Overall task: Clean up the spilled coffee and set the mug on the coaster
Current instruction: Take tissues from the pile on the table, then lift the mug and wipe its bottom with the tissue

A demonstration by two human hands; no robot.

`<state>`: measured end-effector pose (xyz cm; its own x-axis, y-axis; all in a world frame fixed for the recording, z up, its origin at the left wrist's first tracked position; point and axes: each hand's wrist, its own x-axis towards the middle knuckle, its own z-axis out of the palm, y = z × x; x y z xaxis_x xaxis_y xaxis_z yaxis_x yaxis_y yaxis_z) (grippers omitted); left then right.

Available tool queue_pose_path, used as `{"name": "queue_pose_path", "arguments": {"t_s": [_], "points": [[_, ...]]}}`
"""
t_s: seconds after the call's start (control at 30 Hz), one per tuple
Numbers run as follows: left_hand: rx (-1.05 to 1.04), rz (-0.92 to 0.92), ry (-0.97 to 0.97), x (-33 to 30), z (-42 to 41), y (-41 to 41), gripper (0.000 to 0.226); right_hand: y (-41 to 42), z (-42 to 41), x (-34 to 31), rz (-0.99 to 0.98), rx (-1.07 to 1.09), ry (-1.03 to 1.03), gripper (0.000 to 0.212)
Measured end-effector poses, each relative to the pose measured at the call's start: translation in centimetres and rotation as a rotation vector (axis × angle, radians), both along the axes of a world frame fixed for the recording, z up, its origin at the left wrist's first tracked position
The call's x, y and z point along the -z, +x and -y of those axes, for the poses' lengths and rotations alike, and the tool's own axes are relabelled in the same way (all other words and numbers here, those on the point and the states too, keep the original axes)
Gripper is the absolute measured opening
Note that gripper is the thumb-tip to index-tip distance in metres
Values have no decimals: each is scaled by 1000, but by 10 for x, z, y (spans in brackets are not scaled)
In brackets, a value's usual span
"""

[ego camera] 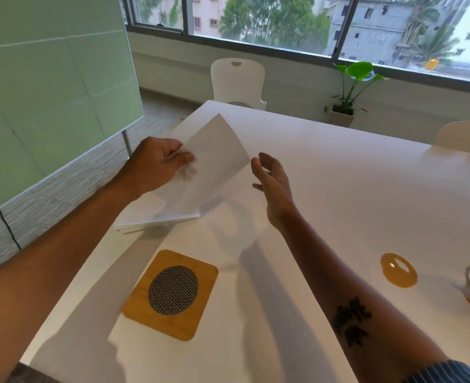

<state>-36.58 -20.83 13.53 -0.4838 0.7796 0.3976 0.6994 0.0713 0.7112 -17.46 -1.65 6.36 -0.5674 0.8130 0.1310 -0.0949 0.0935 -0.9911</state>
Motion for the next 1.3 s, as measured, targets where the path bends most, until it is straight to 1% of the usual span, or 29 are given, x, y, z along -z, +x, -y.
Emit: {"name": "queue_pose_path", "arguments": {"t_s": [0.07, 0.2, 0.3, 0.4, 0.5, 0.57, 0.6, 0.67, 0.7, 0.73, 0.87, 1.03, 1.1, 1.2, 1.3], "points": [[54, 123, 34, -10, -6, 20, 19, 19, -5, 7, -40, -50, -148, 73], [123, 387, 79, -19, -22, 56, 14, 54, -9, 20, -140, -163, -415, 82], [115, 490, 91, -15, -38, 80, 17, 79, -10, 28, -201, -231, -531, 81], [115, 574, 58, -2, -54, 104, 19, 105, -9, 35, -242, -286, -610, 79], [131, 687, 26, 14, -69, 130, 17, 134, -10, 47, -266, -297, -658, 59], [142, 773, 8, 24, -77, 146, 21, 151, -11, 52, -284, -289, -682, 52], [144, 807, -5, 29, -82, 154, 26, 159, -13, 54, -291, -274, -688, 53], [144, 865, -26, 40, -91, 169, 34, 176, -15, 56, -300, -240, -692, 67], [140, 895, -32, 44, -94, 176, 35, 181, -15, 58, -299, -229, -695, 75], [138, 924, -37, 48, -99, 185, 33, 188, -16, 59, -309, -220, -704, 78], [158, 1019, -64, 60, -115, 218, 29, 216, -20, 63, -378, -207, -767, 75], [245, 1161, -98, 70, -132, 257, 43, 250, -20, 67, -493, -219, -846, 77], [270, 1169, -121, 74, -139, 272, 44, 260, -19, 69, -514, -226, -852, 79], [290, 1130, -147, 78, -146, 291, 47, 273, -21, 68, -516, -215, -821, 75], [274, 1057, -153, 81, -151, 310, 47, 289, -27, 64, -442, -136, -770, 68]]}}
